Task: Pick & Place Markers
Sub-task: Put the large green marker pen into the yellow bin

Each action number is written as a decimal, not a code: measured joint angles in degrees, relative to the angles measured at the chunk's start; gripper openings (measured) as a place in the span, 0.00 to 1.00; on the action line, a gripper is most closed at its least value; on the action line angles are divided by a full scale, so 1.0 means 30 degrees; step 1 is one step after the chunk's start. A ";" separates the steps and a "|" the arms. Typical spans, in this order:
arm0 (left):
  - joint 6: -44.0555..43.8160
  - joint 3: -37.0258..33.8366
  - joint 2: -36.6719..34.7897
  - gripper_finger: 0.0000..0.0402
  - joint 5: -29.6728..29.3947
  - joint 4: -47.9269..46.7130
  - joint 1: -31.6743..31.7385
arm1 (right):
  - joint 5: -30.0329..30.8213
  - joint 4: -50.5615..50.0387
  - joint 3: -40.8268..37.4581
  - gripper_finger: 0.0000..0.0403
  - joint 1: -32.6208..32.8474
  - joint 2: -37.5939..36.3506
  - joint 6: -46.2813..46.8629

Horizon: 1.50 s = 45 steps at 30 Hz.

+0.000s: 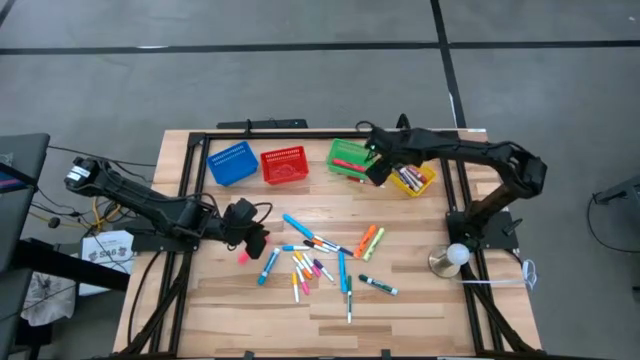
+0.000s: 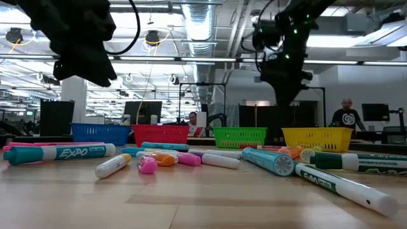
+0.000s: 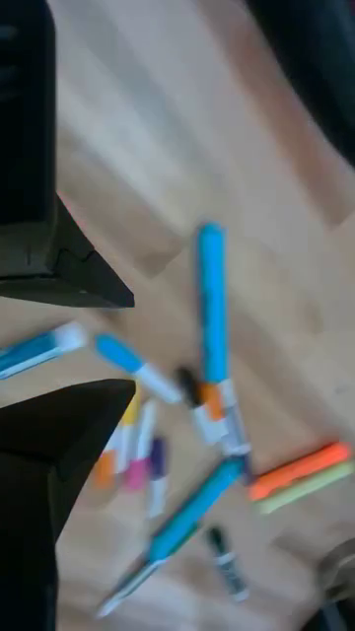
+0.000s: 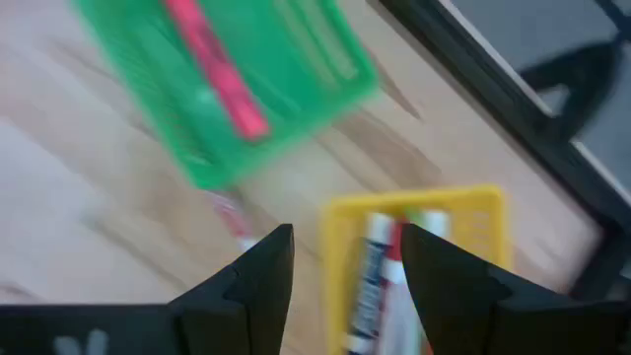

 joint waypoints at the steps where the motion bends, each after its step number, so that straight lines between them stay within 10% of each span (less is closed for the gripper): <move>1: 0.0006 -0.0043 0.0007 0.32 -0.0255 0.0345 0.0162 | 0.0012 0.0077 0.0000 0.44 0.0550 -0.0062 0.0329; 11: 0.4432 -0.0049 0.0000 0.32 -0.0070 0.3911 0.2688 | 0.0112 -0.0011 0.0000 0.45 0.5719 -0.0071 0.0365; 18: 0.8811 -0.0049 0.0007 0.32 0.6058 0.8003 0.5070 | 0.0138 -0.1837 0.0000 0.44 0.7968 -0.0071 -0.0617; 30: 1.0863 -0.0049 0.0007 0.32 0.8647 0.8578 0.7057 | 0.1148 -0.0910 -0.1447 0.43 1.2507 -0.0061 0.8027; 45: 1.3026 -0.0056 0.0080 0.32 0.8895 0.8592 0.6303 | -0.2506 0.4803 -0.1947 0.42 1.8591 -0.0056 1.6530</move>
